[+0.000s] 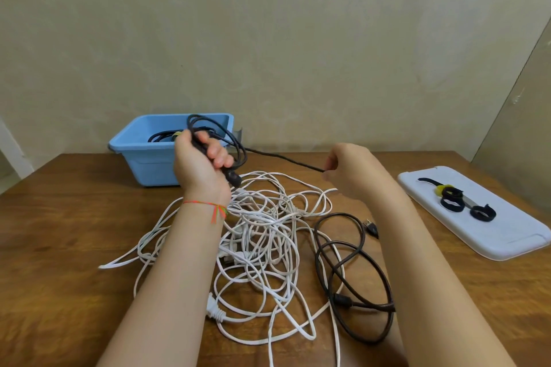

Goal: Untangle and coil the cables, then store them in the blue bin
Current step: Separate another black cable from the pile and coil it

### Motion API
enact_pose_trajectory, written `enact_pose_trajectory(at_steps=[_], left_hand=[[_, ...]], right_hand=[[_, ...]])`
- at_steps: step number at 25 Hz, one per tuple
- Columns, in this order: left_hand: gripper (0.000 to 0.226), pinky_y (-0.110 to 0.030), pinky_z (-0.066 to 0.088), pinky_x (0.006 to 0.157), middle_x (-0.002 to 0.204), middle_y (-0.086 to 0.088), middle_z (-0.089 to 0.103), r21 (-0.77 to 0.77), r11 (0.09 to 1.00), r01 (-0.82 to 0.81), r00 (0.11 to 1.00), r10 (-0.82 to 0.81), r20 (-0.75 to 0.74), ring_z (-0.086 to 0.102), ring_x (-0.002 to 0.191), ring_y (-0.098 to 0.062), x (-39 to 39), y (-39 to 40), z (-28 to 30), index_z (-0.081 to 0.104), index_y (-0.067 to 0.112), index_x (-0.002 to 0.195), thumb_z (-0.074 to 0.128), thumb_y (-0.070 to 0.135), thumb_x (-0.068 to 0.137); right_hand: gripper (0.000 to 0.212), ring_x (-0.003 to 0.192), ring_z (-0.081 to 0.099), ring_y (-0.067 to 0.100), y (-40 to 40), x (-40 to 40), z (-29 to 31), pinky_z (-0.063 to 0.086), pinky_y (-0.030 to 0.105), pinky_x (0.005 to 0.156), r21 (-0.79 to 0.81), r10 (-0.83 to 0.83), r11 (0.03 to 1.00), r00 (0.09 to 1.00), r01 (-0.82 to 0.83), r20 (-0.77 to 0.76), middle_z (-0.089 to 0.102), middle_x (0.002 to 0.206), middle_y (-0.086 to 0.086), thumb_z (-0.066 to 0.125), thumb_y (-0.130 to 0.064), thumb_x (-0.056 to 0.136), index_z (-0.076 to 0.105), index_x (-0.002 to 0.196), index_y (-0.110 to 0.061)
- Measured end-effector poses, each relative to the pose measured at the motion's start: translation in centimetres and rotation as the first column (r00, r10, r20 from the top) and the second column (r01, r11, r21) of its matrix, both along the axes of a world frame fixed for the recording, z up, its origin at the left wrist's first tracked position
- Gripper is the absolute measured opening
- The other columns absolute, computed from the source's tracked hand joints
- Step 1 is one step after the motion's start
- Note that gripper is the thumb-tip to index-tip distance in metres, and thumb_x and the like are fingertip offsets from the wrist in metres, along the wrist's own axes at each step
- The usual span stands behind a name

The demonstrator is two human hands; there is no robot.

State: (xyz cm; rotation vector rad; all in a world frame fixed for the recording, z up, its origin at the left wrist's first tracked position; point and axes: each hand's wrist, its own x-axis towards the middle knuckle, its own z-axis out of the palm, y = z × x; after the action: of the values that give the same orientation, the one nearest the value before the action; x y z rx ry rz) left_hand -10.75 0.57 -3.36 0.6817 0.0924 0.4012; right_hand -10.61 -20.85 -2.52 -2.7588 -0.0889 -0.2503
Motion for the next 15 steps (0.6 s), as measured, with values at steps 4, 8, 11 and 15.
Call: enact_pose_trajectory(at_steps=[4,8,11,15], left_hand=[[0.035,-0.025,0.035,0.055,0.059,0.005,0.045,0.511,0.860,-0.004,0.994,-0.051,0.092,0.038,0.053,-0.012,-0.4,-2.6,-0.4,0.046,0.018,0.078,0.033,0.029,0.109],[0.038,-0.028,0.039,0.070,0.074,0.003,0.057,0.934,0.346,-0.085,0.996,-0.003,0.092,0.047,0.068,-0.009,-1.3,-3.5,-0.7,0.049,0.020,0.074,0.035,0.031,0.108],[0.036,-0.028,0.035,0.060,0.067,0.001,0.052,0.991,0.119,-0.061,0.997,-0.038,0.065,0.046,0.062,-0.012,-2.0,-4.0,-0.4,0.039,0.017,0.073,0.037,0.029,0.107],[0.037,-0.029,0.034,0.052,0.061,0.002,0.045,0.957,0.200,0.210,0.968,-0.183,-0.175,0.041,0.050,-0.010,-1.8,-3.4,-0.2,0.043,0.016,0.073,0.039,0.033,0.106]], right_hand=[[0.008,0.082,0.060,0.028,2.0,-0.6,-0.3,0.049,0.034,0.066,-0.028,0.125,0.992,0.988,-0.123,0.091,0.063,0.087,0.006,0.056,-0.005,0.091,0.062,0.092,-0.011],[0.010,0.082,0.059,0.020,2.9,-2.1,1.0,0.048,0.034,0.072,-0.018,0.370,0.929,0.923,-0.370,0.110,0.067,0.087,-0.001,0.060,-0.015,0.093,0.069,0.096,-0.020],[0.016,0.072,0.059,0.008,2.8,-3.0,1.9,0.045,0.028,0.067,0.101,0.471,0.870,0.874,-0.483,0.125,0.070,0.083,-0.007,0.058,-0.019,0.096,0.074,0.095,-0.022],[0.033,0.048,0.037,0.008,1.7,-3.0,2.4,0.031,0.020,0.048,0.193,0.432,0.874,0.895,-0.445,0.108,0.049,0.056,-0.005,0.067,-0.042,0.090,0.064,0.074,-0.013]])
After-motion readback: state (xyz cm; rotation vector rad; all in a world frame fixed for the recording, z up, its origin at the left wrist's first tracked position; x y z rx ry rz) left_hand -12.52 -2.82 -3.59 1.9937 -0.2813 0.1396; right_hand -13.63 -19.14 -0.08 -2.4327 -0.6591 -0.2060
